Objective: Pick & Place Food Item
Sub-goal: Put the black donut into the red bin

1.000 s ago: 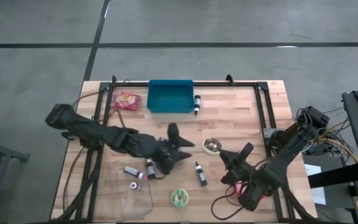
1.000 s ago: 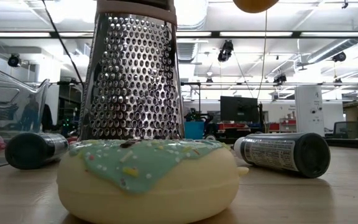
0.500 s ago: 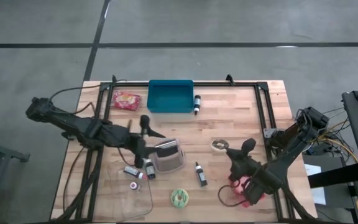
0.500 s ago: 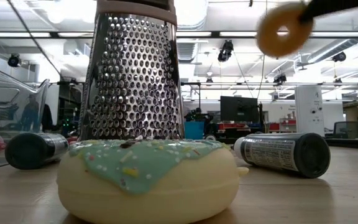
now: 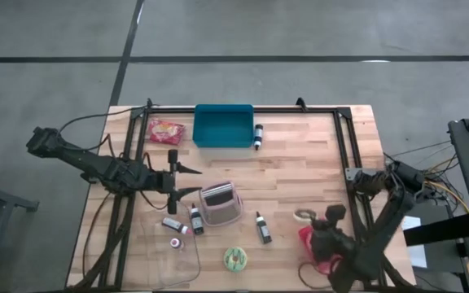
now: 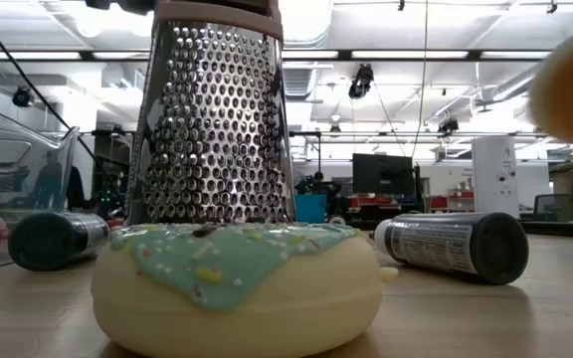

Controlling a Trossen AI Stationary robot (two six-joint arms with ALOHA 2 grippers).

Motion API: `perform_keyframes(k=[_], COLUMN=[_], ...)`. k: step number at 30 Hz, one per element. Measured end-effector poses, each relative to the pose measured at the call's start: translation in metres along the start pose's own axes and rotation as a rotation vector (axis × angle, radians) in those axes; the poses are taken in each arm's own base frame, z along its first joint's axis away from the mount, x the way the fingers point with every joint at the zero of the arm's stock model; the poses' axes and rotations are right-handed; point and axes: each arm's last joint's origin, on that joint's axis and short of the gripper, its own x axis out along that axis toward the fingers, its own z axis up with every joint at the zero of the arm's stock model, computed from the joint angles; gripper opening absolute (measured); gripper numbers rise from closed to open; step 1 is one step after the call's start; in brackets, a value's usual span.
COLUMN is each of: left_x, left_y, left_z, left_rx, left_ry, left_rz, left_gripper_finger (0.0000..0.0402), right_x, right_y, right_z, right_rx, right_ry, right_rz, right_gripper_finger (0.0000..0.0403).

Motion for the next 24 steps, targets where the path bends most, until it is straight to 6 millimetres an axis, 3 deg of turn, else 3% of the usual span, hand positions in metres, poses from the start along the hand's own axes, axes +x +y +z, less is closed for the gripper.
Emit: perform_keyframes(k=[8, 24], left_x=[0.001, 0.002], left_y=[-0.001, -0.001], left_z=[0.0, -0.001], left_rx=[-0.009, 0.004], left_ry=[-0.004, -0.001], left_rz=[0.004, 0.002], left_gripper_finger=[0.0218, 0.0218], right_x=[-0.022, -0.01], right_y=[0.019, 0.045], right_z=[0.003, -0.015], right_rx=[0.044, 0.0], right_ry=[0.184, 0.492], right_rz=[0.129, 0.125], right_gripper_finger=[0.0007, 0.0008])
